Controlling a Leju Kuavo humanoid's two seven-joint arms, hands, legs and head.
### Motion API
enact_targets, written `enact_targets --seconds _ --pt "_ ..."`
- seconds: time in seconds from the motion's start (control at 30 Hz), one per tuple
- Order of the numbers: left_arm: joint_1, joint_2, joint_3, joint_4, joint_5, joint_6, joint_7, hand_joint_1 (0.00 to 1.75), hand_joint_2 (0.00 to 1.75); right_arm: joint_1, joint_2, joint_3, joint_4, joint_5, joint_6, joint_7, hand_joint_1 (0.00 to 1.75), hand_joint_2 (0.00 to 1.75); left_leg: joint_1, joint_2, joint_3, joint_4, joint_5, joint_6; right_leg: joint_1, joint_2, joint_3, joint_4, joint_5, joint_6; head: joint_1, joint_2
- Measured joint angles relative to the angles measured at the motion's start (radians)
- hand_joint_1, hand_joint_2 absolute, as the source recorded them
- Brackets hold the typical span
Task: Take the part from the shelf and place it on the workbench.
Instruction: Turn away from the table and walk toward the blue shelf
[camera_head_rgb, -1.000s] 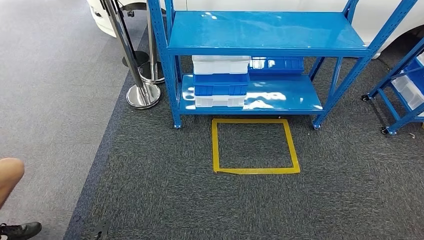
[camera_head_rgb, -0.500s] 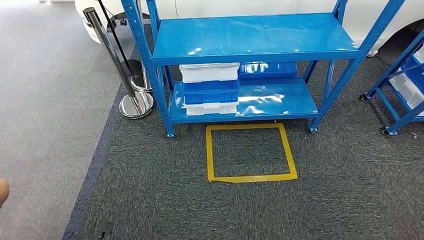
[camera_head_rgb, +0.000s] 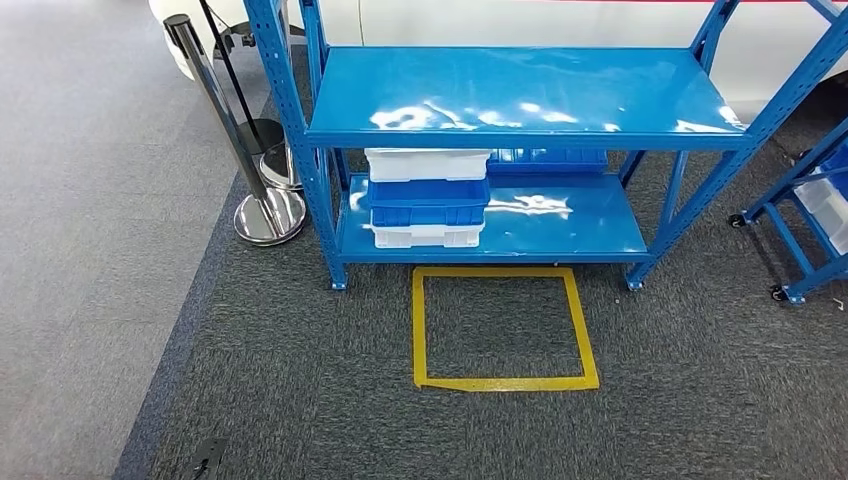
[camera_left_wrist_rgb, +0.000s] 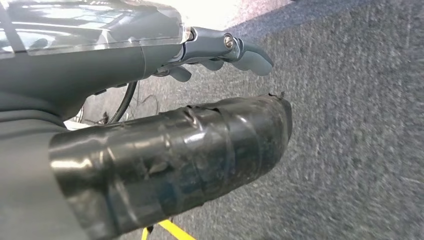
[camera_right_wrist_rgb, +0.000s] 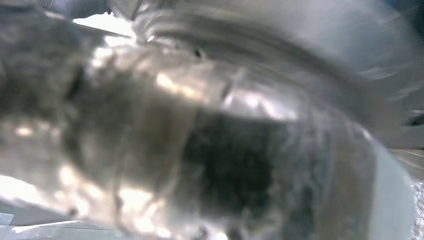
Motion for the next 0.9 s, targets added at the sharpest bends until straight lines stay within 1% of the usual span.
enact_targets --seconds 0.03,0.07,0.1,0.13,0.17,0.2,0.23,0.27,0.3,0.33,0.37,0.4,0.43,0.47,0.5,0.53,0.57,0.6,0.63,0.67,0.7,0.73,0.77,0.8,0.83,0.87,0.9 --pt "0.003 -0.001 0.0 0.0 0.0 0.0 0.0 0.0 0.0 0.005 -0.001 0.0 0.001 0.0 0.0 0.0 0.0 0.0 0.001 -0.001 0.017 0.0 -0.015 -0.003 0.002 -0.002 0.0 -0.054 0.065 -0.005 0.002 0.0" --pt "0.003 -0.001 0.0 0.0 0.0 0.0 0.0 0.0 0.0 0.008 -0.002 0.0 0.003 0.0 0.0 0.0 0.0 0.0 0.0 -0.002 0.029 -0.001 -0.027 -0.008 0.006 -0.005 0.0 -0.097 0.119 -0.01 0.005 0.0" --pt "0.003 -0.002 0.0 0.001 0.0 0.0 0.0 0.0 0.0 0.007 -0.003 0.0 0.004 0.0 0.0 0.0 0.0 0.0 0.0 -0.002 0.036 -0.004 -0.038 -0.015 0.011 -0.007 0.001 -0.125 0.161 -0.018 0.008 0.0" --pt "0.003 -0.003 0.0 0.001 0.0 -0.001 0.0 0.0 0.0 0.006 -0.004 0.0 0.006 0.0 0.0 0.0 0.0 0.0 0.0 -0.001 0.044 -0.008 -0.045 -0.021 0.016 -0.008 0.001 -0.142 0.19 -0.027 0.01 0.0" --pt "0.0 -0.003 0.0 0.001 0.0 -0.001 -0.001 0.0 0.0 0.003 -0.004 0.0 0.006 0.0 0.0 0.0 0.0 0.0 -0.001 -0.001 0.05 -0.012 -0.044 -0.028 0.02 -0.007 0.006 -0.148 0.183 -0.034 0.009 0.0" --pt "-0.001 -0.003 0.0 0.0 0.0 -0.001 -0.001 0.0 0.0 0.001 -0.004 0.0 0.006 0.0 0.0 0.0 0.0 0.0 0.0 0.001 0.054 -0.012 -0.041 -0.035 0.019 -0.006 0.018 -0.158 0.179 -0.043 0.006 0.0" --pt "-0.002 -0.004 0.0 0.0 0.0 -0.001 -0.001 0.0 0.0 0.002 -0.004 0.0 0.005 0.0 0.0 0.0 0.0 0.0 0.001 0.002 0.053 0.006 -0.032 -0.039 0.017 -0.005 0.033 -0.172 0.176 -0.05 0.003 0.0" --pt "-0.003 -0.004 0.0 0.0 0.0 -0.001 -0.002 0.0 0.0 0.004 -0.004 0.0 0.006 0.0 0.0 0.0 0.0 0.0 0.002 0.002 0.035 0.045 -0.023 -0.043 0.015 -0.005 0.052 -0.185 0.172 -0.058 0.0 0.0" --pt "-0.004 -0.004 0.0 0.0 0.0 -0.001 -0.002 0.0 0.0 0.004 -0.004 0.0 0.006 0.0 0.0 0.0 0.0 0.0 0.003 0.002 0.002 0.103 -0.022 -0.045 0.013 -0.005 0.071 -0.198 0.168 -0.063 -0.001 0.0" --pt "-0.005 -0.004 0.0 0.0 0.0 -0.001 -0.002 0.0 0.0 0.003 -0.004 0.0 0.006 0.0 0.0 0.0 0.0 0.0 0.003 0.002 -0.04 0.17 -0.033 -0.047 0.013 -0.004 0.088 -0.208 0.162 -0.067 -0.003 0.0" --pt "-0.005 -0.004 0.0 0.0 0.0 -0.001 -0.003 0.0 0.0 0.002 -0.004 0.0 0.006 0.0 0.001 0.0 0.0 0.0 0.004 0.002 -0.086 0.227 -0.06 -0.051 0.013 -0.003 0.105 -0.216 0.154 -0.07 -0.006 0.0" --pt "-0.004 -0.004 0.0 0.0 0.0 -0.001 -0.003 0.0 0.0 0.001 -0.004 0.0 0.005 0.0 0.002 0.0 0.0 0.0 0.004 0.002 -0.126 0.263 -0.096 -0.053 0.013 -0.001 0.122 -0.221 0.144 -0.07 -0.006 0.0" --pt "-0.004 -0.004 0.0 0.0 0.0 -0.001 -0.003 0.0 0.0 0.001 -0.004 0.0 0.005 0.0 0.003 -0.001 0.0 0.0 0.004 0.002 -0.154 0.274 -0.126 -0.055 0.012 0.001 0.14 -0.224 0.132 -0.069 -0.008 0.0" --pt "-0.003 -0.004 0.0 0.0 0.0 -0.001 -0.003 0.0 0.0 0.001 -0.004 0.0 0.006 -0.001 0.003 -0.001 0.0 0.0 0.005 0.002 -0.171 0.259 -0.136 -0.055 0.012 0.003 0.159 -0.225 0.119 -0.067 -0.01 0.0" --pt "-0.002 -0.004 0.0 0.0 0.0 -0.001 -0.004 0.0 0.0 0.002 -0.003 0.0 0.006 -0.001 0.003 -0.001 0.0 0.0 0.006 0.002 -0.177 0.221 -0.116 -0.054 0.012 0.005 0.179 -0.225 0.104 -0.065 -0.011 0.0" --pt "0.001 -0.003 0.0 0.0 0.0 -0.001 -0.004 0.0 0.0 0.003 -0.003 0.0 0.006 -0.002 0.003 -0.001 0.0 0.0 0.006 0.003 -0.178 0.168 -0.063 -0.052 0.011 0.005 0.195 -0.225 0.089 -0.061 -0.012 0.0" --pt "0.003 -0.003 0.0 0.0 0.0 -0.001 -0.005 0.0 0.0 0.003 -0.003 0.0 0.006 -0.002 0.003 -0.001 0.0 0.0 0.006 0.004 -0.18 0.114 0.007 -0.05 0.012 0.006 0.21 -0.221 0.073 -0.056 -0.012 0.0" --pt "0.005 -0.003 0.0 0.0 0.0 -0.001 -0.006 0.0 0.0 0.002 -0.003 0.0 0.007 -0.002 0.003 -0.001 0.0 0.0 0.004 0.005 -0.18 0.076 0.06 -0.047 0.013 0.008 0.219 -0.218 0.059 -0.05 -0.012 0.0" --pt "0.006 -0.003 0.0 0.0 0.0 -0.001 -0.006 0.0 0.0 0.001 -0.003 0.0 0.007 -0.003 0.003 -0.001 0.0 0.0 0.002 0.005 -0.18 0.054 0.099 -0.041 0.014 0.009 0.224 -0.216 0.047 -0.042 -0.011 0.0" --pt "0.005 -0.004 0.0 0.0 0.001 -0.001 -0.006 0.0 0.0 -0.001 -0.003 0.0 0.008 -0.003 0.003 -0.001 0.0 0.0 -0.001 0.005 -0.18 0.048 0.108 -0.034 0.015 0.011 0.232 -0.213 0.041 -0.036 -0.01 0.0" --pt "0.004 -0.004 0.0 0.0 0.001 -0.001 -0.006 0.0 0.0 -0.003 -0.003 0.0 0.007 -0.003 0.003 -0.001 0.0 0.0 -0.002 0.004 -0.173 0.048 0.101 -0.025 0.015 0.012 0.235 -0.211 0.039 -0.029 -0.011 0.0" --pt "0.002 -0.004 0.0 0.0 0.001 -0.001 -0.006 0.0 0.0 -0.004 -0.003 0.0 0.007 -0.003 0.004 -0.001 0.0 0.0 -0.001 0.003 -0.165 0.044 0.101 -0.017 0.013 0.01 0.234 -0.198 0.041 -0.023 -0.011 0.0" --pt "0.001 -0.004 0.0 0.0 0.001 -0.001 -0.005 0.0 0.0 -0.005 -0.003 0.0 0.006 -0.003 0.004 -0.002 0.0 0.0 -0.001 0.002 -0.155 0.039 0.096 -0.009 0.011 0.009 0.22 -0.165 0.046 -0.019 -0.011 0.0" --pt "0.0 -0.004 0.0 0.0 0.001 -0.001 -0.005 0.0 0.0 -0.007 -0.003 0.0 0.006 -0.003 0.005 -0.002 0.0 0.0 0.0 0.001 -0.145 0.034 0.092 -0.003 0.01 0.007 0.19 -0.115 0.044 -0.015 -0.011 0.0" --pt "0.0 -0.003 0.0 0.0 0.001 -0.001 -0.005 0.0 0.0 -0.008 -0.003 0.0 0.006 -0.003 0.006 -0.002 0.0 0.0 0.0 0.002 -0.135 0.03 0.085 0.002 0.009 0.005 0.148 -0.051 0.032 -0.011 -0.01 0.0" --pt "-0.001 -0.003 0.0 0.0 0.001 -0.001 -0.005 0.0 0.0 -0.008 -0.003 0.0 0.006 -0.003 0.006 -0.002 0.0 0.0 0.0 0.002 -0.125 0.029 0.077 0.006 0.008 0.004 0.102 0.012 0.009 -0.009 -0.01 0.0" --pt "-0.001 -0.003 0.0 0.0 0.001 -0.001 -0.005 0.0 0.0 -0.008 -0.003 0.001 0.006 -0.003 0.007 -0.002 0.0 0.0 -0.001 0.001 -0.115 0.028 0.067 0.007 0.008 0.003 0.06 0.059 -0.022 -0.007 -0.011 0.0"
